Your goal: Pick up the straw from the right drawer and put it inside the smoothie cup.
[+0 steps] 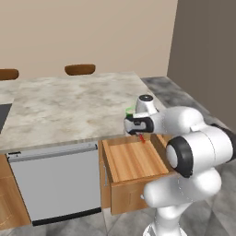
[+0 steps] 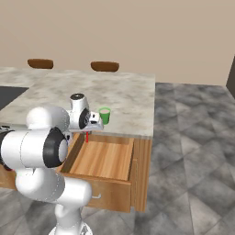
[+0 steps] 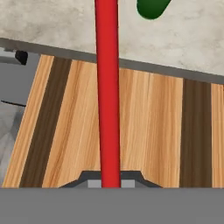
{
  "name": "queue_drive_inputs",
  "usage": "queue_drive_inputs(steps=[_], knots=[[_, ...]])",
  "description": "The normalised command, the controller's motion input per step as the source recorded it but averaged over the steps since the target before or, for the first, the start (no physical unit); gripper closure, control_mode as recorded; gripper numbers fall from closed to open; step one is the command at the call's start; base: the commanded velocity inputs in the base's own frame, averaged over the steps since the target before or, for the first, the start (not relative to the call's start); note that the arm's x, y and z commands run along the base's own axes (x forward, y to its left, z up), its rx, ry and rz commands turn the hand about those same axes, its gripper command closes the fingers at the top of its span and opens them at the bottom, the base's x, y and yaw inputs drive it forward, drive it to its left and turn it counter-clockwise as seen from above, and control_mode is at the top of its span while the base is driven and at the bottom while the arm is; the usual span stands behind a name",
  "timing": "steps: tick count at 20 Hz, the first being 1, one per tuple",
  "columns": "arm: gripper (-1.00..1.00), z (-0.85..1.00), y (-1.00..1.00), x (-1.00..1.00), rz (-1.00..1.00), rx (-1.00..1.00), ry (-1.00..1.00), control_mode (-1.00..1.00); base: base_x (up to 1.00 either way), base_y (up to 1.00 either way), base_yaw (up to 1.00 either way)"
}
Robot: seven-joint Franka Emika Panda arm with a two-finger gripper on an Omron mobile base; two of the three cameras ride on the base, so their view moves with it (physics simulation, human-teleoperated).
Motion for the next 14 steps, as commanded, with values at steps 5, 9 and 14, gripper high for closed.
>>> queue_drive_inputs(steps=[5,9,14], knots=[[1.00,1.00,0.16,0.00,-0.10,0.01,0.06,-1.00,0.00,0.00,0.00],[1.00,0.87,0.20,0.00,-0.17,0.04,0.21,-1.00,0.00,0.00,0.00],[1.00,0.51,0.17,0.00,-0.33,0.19,0.25,-1.00,0.00,0.00,0.00]])
